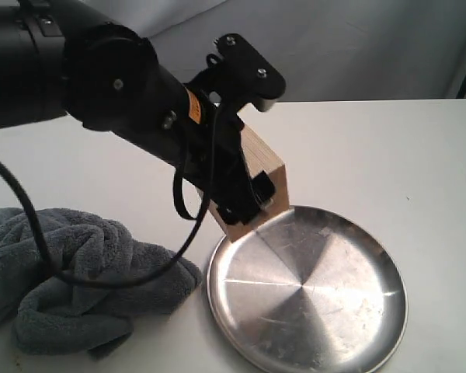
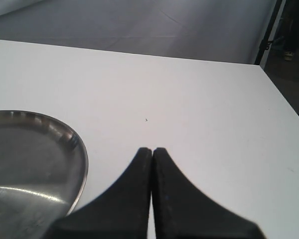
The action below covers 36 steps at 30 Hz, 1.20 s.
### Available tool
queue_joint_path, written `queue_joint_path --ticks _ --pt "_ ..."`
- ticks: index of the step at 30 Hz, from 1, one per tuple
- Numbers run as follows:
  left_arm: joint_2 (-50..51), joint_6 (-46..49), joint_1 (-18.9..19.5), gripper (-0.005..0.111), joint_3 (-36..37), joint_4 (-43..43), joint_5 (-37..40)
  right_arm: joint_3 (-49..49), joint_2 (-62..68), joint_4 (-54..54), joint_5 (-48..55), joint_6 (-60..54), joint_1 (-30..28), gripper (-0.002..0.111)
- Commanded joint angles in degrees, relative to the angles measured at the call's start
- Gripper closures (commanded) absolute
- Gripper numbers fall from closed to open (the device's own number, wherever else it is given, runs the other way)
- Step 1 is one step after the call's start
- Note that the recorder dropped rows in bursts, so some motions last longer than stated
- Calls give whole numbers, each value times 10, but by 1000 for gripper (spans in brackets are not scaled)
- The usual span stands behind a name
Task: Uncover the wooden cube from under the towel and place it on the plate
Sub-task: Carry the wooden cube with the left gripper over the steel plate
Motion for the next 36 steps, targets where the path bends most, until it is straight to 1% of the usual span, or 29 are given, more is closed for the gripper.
queue_joint_path --ticks 1,6,9,14,17,19,26,36 --pt "-7 -13 -50 107 4 -7 -26 2 -3 3 -4 -2 1 108" --pt "5 -15 -94 107 4 -12 -59 2 -3 3 -4 -2 1 108" --pt "17 -15 -107 107 4 -12 -70 2 -3 3 -4 -2 1 108" --pt "55 -15 -109 107 4 -16 -97 2 -3 3 -4 -2 1 108" --pt "89 -15 -109 107 4 -21 -141 2 -3 3 -4 -2 1 108" --pt "110 -15 -109 107 0 -21 -152 2 -3 3 -4 -2 1 108" --pt "167 -15 -109 107 -16 -19 -141 2 -3 3 -4 -2 1 108" --pt "179 -15 -104 107 -16 -3 -175 2 -3 3 -4 -2 1 108"
